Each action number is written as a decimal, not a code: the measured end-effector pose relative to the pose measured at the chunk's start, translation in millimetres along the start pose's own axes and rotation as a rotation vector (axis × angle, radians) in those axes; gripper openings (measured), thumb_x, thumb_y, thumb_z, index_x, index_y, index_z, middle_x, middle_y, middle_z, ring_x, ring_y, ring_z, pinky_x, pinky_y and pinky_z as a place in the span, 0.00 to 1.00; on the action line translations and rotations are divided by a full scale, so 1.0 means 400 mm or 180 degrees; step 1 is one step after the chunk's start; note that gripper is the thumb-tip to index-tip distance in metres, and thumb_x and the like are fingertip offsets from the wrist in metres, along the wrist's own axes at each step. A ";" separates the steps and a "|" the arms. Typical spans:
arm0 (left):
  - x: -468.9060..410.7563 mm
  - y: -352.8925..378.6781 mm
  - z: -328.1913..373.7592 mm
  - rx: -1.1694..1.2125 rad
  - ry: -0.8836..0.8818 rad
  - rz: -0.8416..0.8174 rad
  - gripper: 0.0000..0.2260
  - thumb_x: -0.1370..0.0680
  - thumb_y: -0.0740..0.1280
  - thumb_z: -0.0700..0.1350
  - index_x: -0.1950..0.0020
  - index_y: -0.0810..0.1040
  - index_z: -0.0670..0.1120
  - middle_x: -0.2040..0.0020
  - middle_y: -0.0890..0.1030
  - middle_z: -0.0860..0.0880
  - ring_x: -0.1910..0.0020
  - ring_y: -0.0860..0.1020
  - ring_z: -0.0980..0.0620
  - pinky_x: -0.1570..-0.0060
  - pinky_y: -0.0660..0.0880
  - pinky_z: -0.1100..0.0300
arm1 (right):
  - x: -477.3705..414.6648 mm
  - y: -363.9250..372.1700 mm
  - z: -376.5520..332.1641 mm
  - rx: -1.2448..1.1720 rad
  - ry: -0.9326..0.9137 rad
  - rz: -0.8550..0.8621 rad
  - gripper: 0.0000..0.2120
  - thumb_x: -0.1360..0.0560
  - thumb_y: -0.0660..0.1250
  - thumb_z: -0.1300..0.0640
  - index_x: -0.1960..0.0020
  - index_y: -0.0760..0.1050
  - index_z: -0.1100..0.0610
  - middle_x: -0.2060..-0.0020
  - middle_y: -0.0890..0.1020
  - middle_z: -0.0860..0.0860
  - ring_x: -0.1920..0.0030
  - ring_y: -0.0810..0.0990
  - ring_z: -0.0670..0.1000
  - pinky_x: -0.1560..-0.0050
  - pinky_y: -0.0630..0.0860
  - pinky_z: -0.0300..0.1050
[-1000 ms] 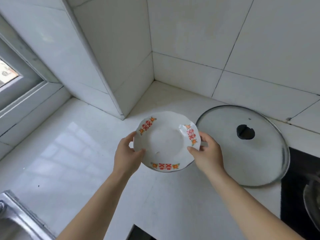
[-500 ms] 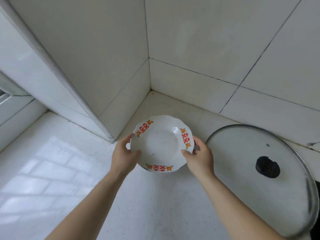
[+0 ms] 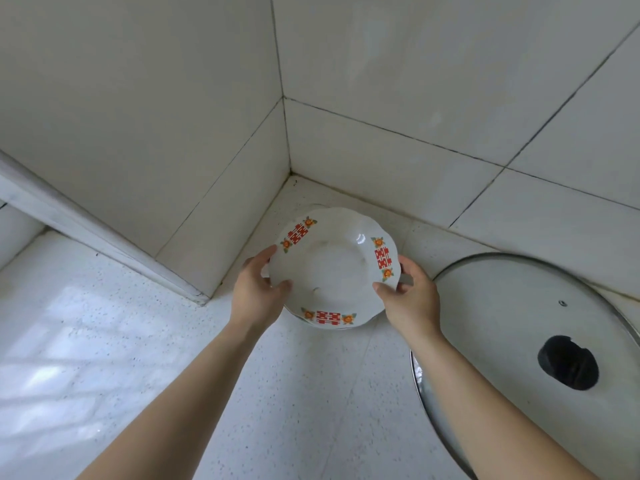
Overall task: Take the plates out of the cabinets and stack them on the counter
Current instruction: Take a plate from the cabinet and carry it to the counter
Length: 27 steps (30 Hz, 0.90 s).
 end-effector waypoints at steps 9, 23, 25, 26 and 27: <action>-0.014 0.010 -0.002 -0.0039 0.0049 -0.0015 0.29 0.29 0.67 0.36 0.29 0.67 0.51 0.32 0.70 0.51 0.51 0.79 0.50 0.55 0.80 0.49 | -0.013 -0.005 -0.007 0.0094 -0.0074 0.0018 0.23 0.29 0.70 0.64 0.38 0.71 0.48 0.54 0.79 0.41 0.56 0.81 0.42 0.61 0.76 0.33; 0.092 0.001 0.035 -0.0942 0.0063 -0.0630 0.31 0.25 0.68 0.45 0.25 0.58 0.46 0.28 0.65 0.44 0.41 0.76 0.46 0.47 0.73 0.53 | 0.094 -0.019 -0.090 0.1232 -0.0199 -0.0618 0.20 0.25 0.65 0.53 0.34 0.68 0.54 0.36 0.73 0.51 0.42 0.73 0.50 0.49 0.66 0.41; 0.130 -0.008 0.051 -0.0994 0.0071 -0.0720 0.31 0.25 0.68 0.46 0.25 0.58 0.45 0.27 0.65 0.44 0.39 0.75 0.45 0.43 0.71 0.51 | 0.133 -0.034 -0.077 0.1440 -0.0083 -0.0632 0.26 0.24 0.64 0.50 0.29 0.63 0.56 0.31 0.68 0.53 0.34 0.70 0.54 0.41 0.67 0.44; 0.151 -0.013 0.065 -0.1002 0.0132 -0.0755 0.31 0.25 0.67 0.46 0.25 0.57 0.46 0.27 0.65 0.44 0.37 0.74 0.45 0.41 0.71 0.50 | 0.154 -0.041 -0.066 0.1529 -0.0029 -0.0654 0.29 0.24 0.64 0.48 0.27 0.60 0.57 0.29 0.66 0.53 0.31 0.67 0.54 0.36 0.65 0.46; 0.174 -0.016 0.082 -0.1023 0.0219 -0.0795 0.31 0.24 0.67 0.46 0.25 0.58 0.46 0.27 0.65 0.45 0.36 0.73 0.45 0.41 0.70 0.50 | 0.179 -0.051 -0.059 0.1587 -0.0006 -0.0667 0.31 0.24 0.63 0.47 0.27 0.58 0.57 0.28 0.65 0.53 0.30 0.66 0.53 0.34 0.64 0.46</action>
Point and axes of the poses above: each hand's wrist, its own x-axis away from the middle knuckle, its own y-axis out of the palm, z = x × y, the point moved 10 cm from there along -x, towards the middle knuckle
